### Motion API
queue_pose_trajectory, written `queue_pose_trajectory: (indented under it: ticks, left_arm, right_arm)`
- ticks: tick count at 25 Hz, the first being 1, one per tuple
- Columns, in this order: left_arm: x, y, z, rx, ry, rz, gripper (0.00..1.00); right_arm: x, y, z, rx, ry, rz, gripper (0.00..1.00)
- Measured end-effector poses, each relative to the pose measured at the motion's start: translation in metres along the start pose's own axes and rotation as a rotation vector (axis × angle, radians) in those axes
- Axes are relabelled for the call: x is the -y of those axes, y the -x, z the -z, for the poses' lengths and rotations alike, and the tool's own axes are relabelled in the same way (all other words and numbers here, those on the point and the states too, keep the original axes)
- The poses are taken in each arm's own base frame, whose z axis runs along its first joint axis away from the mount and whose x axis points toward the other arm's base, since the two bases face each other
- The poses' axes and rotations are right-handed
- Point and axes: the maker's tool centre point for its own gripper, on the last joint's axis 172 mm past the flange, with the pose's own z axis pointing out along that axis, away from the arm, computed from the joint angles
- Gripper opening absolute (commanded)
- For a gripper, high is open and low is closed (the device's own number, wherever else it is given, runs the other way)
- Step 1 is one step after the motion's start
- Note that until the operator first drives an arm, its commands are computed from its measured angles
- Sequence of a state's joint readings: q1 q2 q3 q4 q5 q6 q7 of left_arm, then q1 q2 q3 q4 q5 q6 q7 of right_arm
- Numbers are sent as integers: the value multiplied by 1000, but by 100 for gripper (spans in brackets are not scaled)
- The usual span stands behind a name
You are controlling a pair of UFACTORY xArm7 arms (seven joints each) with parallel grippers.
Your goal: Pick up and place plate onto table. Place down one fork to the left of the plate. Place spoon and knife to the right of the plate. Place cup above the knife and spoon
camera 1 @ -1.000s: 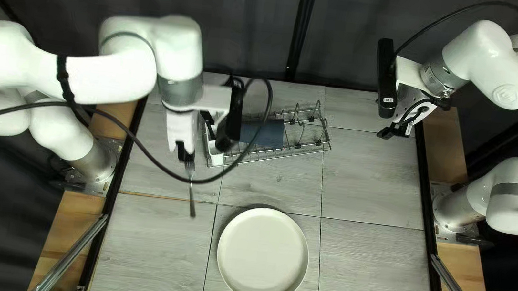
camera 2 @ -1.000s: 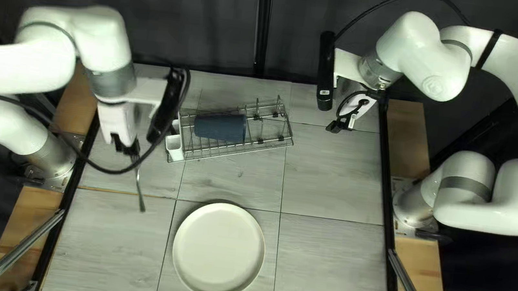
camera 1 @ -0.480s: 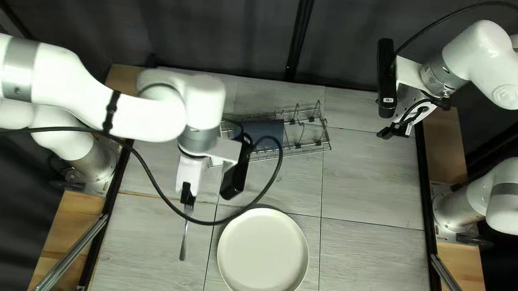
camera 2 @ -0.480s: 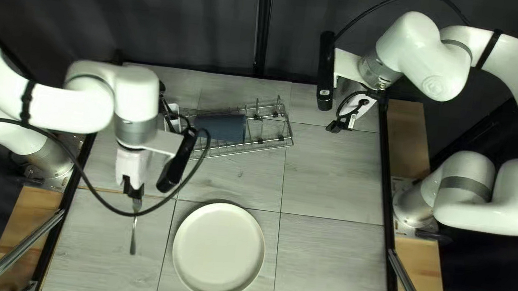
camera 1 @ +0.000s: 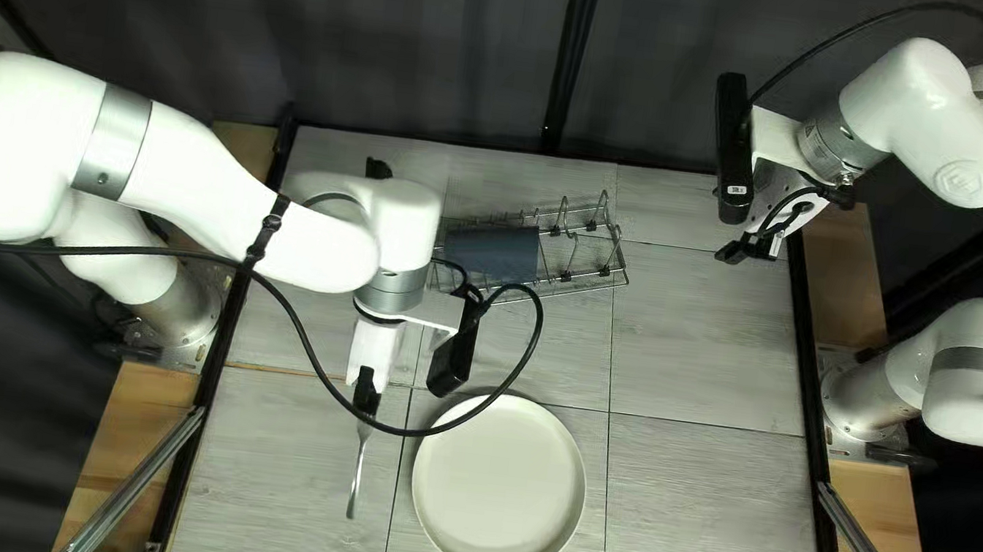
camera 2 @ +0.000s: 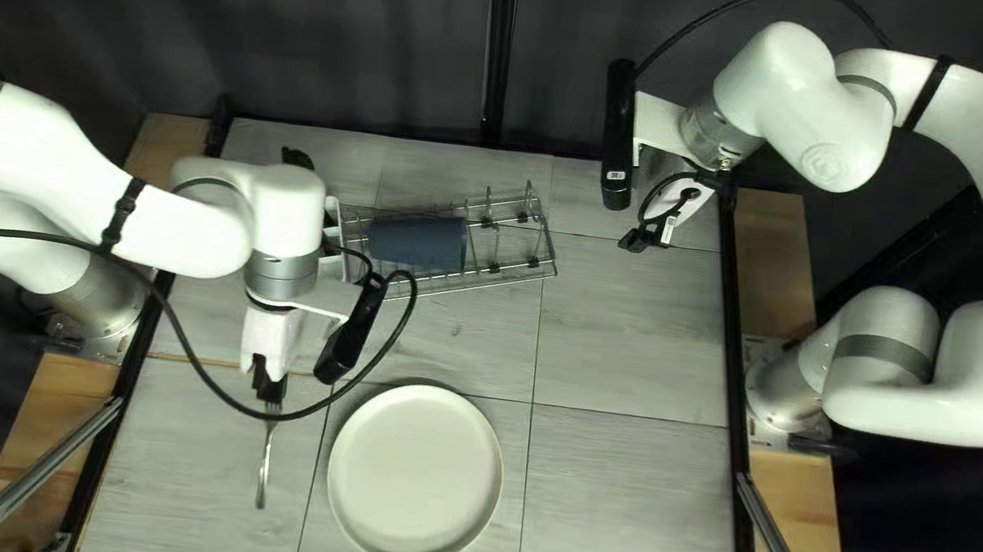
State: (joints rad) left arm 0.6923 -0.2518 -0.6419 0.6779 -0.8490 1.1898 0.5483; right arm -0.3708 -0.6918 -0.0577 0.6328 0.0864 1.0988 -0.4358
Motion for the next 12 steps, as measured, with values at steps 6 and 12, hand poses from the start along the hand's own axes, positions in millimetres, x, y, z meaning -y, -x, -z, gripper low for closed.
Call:
queue_pose_trajectory:
  ticks: [6,12]
  left_arm:
    - [11,4,-9,-11,48,-8,0]
    - [27,5,-20,-23,69,-26,0]
  right_arm:
    - [0,0,0,0,0,0,100]
    - [0,0,0,0,0,0,100]
